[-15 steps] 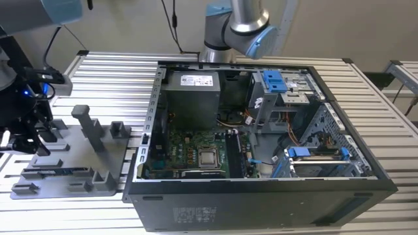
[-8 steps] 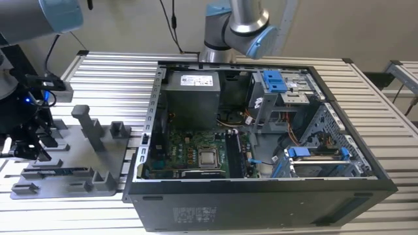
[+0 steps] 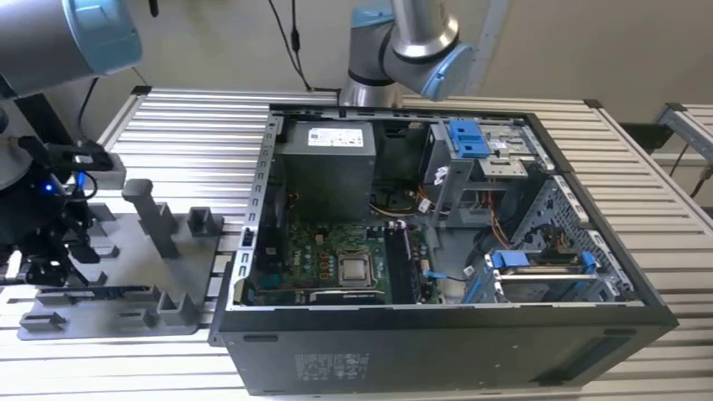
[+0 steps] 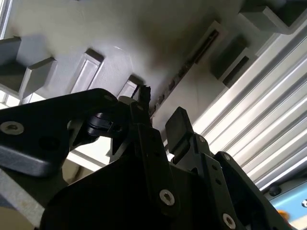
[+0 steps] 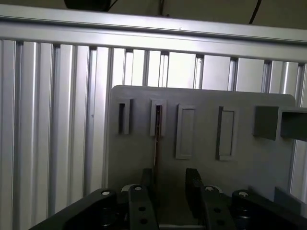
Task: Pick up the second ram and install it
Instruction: 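Pick up the second ram and move it above second insertion slot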
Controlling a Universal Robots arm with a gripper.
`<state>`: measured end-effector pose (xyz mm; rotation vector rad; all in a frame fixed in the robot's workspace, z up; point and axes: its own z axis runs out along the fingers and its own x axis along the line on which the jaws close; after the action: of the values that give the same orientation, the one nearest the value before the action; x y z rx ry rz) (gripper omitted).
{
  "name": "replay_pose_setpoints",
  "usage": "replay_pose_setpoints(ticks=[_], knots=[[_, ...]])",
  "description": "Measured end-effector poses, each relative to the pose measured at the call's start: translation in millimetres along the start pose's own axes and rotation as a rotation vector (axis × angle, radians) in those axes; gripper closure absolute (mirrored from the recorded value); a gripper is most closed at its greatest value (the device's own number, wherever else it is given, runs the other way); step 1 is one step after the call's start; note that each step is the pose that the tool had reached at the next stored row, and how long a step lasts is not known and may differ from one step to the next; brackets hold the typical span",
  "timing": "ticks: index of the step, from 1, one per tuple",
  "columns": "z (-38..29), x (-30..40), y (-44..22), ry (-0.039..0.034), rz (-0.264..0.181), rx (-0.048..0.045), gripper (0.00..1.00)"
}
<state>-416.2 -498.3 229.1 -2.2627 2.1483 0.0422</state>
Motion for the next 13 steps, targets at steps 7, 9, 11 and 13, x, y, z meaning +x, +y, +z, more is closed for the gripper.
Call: replay_pose_setpoints(ticks=[7,9,11,13], knots=[[12.4,3.7,0.1,-0.0001,-0.001,0.0001,0.58],[15.7,3.9,0.2,0.0000,-0.002,0.0001,0.58],[19.0,4.2,0.1,0.0000,-0.002,0.0001,0.58],[22.1,4.5,0.1,0.0000,-0.003,0.0001,0.58]])
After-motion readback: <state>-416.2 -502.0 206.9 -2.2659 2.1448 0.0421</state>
